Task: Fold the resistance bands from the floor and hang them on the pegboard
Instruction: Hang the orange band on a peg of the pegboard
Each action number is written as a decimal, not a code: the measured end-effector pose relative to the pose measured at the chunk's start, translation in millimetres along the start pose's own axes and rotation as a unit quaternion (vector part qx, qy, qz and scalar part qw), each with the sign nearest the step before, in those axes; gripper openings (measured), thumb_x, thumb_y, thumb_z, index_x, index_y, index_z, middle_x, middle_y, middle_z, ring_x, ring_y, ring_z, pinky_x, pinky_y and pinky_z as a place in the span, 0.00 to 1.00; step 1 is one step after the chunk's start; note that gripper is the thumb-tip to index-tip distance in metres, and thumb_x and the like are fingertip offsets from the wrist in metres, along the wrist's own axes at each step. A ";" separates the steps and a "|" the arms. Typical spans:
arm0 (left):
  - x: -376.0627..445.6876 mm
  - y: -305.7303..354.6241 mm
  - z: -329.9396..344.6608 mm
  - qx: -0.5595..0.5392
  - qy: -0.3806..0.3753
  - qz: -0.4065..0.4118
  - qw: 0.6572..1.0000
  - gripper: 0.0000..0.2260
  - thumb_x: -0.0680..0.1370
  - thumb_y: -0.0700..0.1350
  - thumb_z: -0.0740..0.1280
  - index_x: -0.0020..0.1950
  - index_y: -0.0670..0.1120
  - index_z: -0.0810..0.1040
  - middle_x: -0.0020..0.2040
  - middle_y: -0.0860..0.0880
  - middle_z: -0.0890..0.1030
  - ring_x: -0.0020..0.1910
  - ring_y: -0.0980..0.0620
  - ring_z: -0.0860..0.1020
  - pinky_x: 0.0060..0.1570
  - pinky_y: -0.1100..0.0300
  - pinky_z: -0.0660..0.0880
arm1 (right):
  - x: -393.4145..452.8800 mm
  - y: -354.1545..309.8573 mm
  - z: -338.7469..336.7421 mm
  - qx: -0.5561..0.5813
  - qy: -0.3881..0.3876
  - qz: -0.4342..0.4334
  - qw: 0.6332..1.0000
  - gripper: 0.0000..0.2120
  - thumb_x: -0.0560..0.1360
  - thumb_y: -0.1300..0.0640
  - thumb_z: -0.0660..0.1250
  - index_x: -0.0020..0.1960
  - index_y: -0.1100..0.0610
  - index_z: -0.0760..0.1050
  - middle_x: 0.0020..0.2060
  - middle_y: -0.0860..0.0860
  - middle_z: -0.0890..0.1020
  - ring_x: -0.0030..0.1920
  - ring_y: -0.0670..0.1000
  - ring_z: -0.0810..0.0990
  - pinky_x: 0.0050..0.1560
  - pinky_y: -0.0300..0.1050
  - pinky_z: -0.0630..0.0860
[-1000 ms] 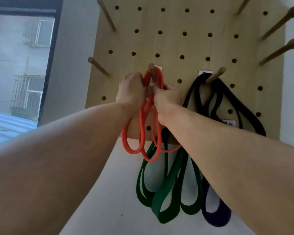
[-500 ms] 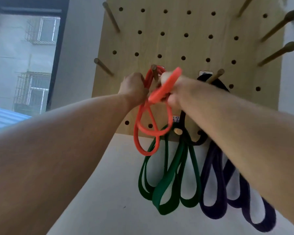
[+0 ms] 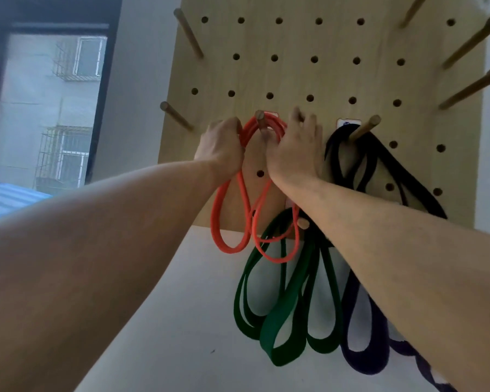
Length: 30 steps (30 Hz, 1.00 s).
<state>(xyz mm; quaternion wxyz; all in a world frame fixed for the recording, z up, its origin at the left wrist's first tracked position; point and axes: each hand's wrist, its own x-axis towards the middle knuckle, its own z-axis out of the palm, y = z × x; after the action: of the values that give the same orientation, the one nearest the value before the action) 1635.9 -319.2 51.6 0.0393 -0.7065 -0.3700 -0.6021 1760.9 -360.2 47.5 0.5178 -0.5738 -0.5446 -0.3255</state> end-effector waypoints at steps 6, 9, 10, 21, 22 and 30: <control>2.0 -3.9 7.2 -0.016 0.014 0.014 1.000 0.13 0.82 0.37 0.65 0.65 0.47 0.78 0.55 0.47 0.79 0.49 0.51 0.80 0.51 0.55 0.79 | 16.8 12.3 -0.8 -0.002 0.018 -0.119 0.993 0.12 0.84 0.56 0.62 0.61 0.50 0.83 0.52 0.49 0.76 0.57 0.52 0.75 0.57 0.48 0.76; 3.1 -2.4 10.5 -0.017 0.044 0.024 0.999 0.14 0.81 0.38 0.66 0.66 0.48 0.79 0.58 0.48 0.79 0.50 0.52 0.78 0.51 0.58 0.75 | 23.9 14.7 1.5 0.091 -0.024 -0.050 0.994 0.09 0.82 0.58 0.67 0.52 0.48 0.85 0.47 0.48 0.84 0.48 0.49 0.83 0.46 0.44 0.81; 4.2 -1.5 11.4 -0.009 0.056 0.029 0.998 0.15 0.81 0.38 0.66 0.66 0.48 0.80 0.59 0.48 0.79 0.51 0.52 0.78 0.52 0.57 0.75 | 27.3 15.6 2.9 0.121 -0.034 -0.014 0.992 0.07 0.81 0.58 0.69 0.49 0.48 0.84 0.46 0.48 0.84 0.46 0.50 0.85 0.46 0.47 0.84; 10.7 4.0 11.0 -0.006 0.035 -0.003 0.999 0.14 0.79 0.37 0.65 0.57 0.49 0.86 0.51 0.49 0.83 0.51 0.49 0.81 0.53 0.53 0.79 | 39.8 13.6 14.5 0.216 -0.048 0.143 0.965 0.18 0.70 0.58 0.80 0.41 0.47 0.70 0.47 0.52 0.82 0.45 0.57 0.86 0.44 0.56 0.86; 11.4 3.5 8.4 -0.003 0.038 0.003 0.999 0.14 0.79 0.38 0.66 0.59 0.50 0.86 0.53 0.50 0.83 0.51 0.51 0.80 0.51 0.56 0.77 | 39.1 15.0 14.2 0.226 -0.054 0.146 0.962 0.18 0.71 0.57 0.81 0.41 0.48 0.70 0.47 0.52 0.83 0.45 0.56 0.86 0.44 0.56 0.86; 7.9 6.1 -1.4 0.041 -0.011 0.019 0.999 0.17 0.78 0.46 0.72 0.68 0.50 0.80 0.64 0.48 0.80 0.62 0.48 0.78 0.59 0.53 0.76 | 33.6 15.4 -4.6 0.225 -0.051 0.147 0.962 0.15 0.74 0.54 0.79 0.38 0.47 0.73 0.45 0.51 0.85 0.45 0.54 0.87 0.48 0.55 0.86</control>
<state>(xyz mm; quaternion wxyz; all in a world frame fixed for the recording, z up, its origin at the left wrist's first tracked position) 1638.3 -320.6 61.3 0.0754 -0.7175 -0.3814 -0.5779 1783.1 -352.9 76.5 0.6476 -0.5321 -0.5388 -0.0851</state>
